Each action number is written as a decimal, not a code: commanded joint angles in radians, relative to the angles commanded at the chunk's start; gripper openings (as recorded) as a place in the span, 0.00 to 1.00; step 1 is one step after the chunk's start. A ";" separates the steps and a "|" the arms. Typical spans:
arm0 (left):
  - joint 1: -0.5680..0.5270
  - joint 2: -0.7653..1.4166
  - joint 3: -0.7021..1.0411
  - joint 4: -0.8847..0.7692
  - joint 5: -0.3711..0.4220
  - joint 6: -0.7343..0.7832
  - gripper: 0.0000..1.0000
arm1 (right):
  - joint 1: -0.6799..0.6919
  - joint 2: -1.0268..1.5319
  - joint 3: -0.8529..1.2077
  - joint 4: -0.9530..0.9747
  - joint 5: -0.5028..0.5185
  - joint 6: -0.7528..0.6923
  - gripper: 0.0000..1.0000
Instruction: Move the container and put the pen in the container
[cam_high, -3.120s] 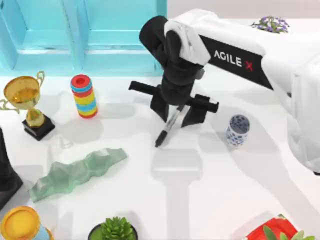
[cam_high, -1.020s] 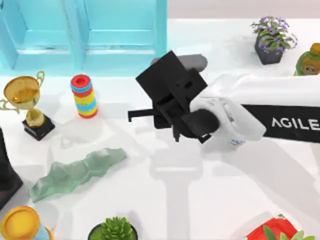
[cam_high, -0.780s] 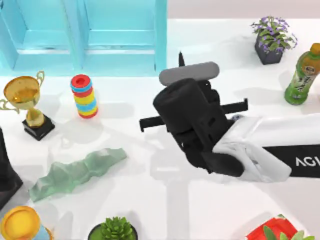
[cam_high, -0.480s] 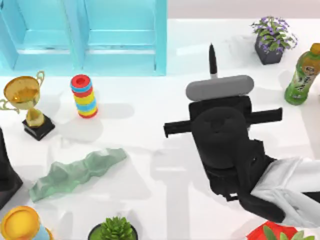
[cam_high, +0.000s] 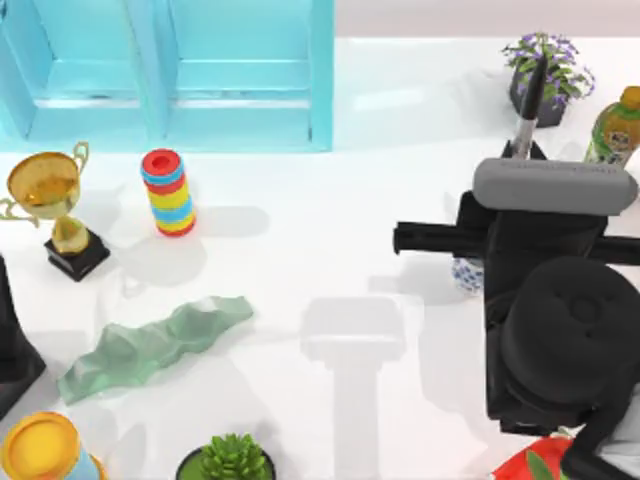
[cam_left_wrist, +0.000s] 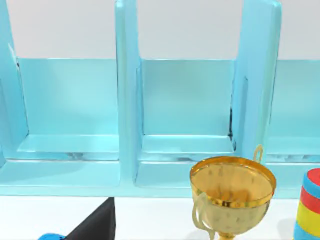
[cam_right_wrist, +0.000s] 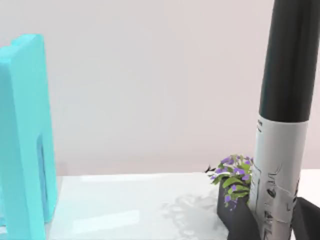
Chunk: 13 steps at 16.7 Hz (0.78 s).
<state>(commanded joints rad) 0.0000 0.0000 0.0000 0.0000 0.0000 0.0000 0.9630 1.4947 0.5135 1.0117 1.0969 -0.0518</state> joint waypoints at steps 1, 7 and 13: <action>0.000 0.000 0.000 0.000 0.000 0.000 1.00 | 0.002 -0.011 -0.007 0.021 0.007 -0.006 0.00; 0.000 0.000 0.000 0.000 0.000 0.000 1.00 | -0.002 -0.013 -0.007 0.031 0.010 -0.007 0.00; 0.000 0.000 0.000 0.000 0.000 0.000 1.00 | -0.096 0.092 0.029 0.092 -0.085 0.005 0.00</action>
<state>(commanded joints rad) 0.0000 0.0000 0.0000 0.0000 0.0000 0.0000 0.8666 1.5866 0.5421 1.1034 1.0123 -0.0467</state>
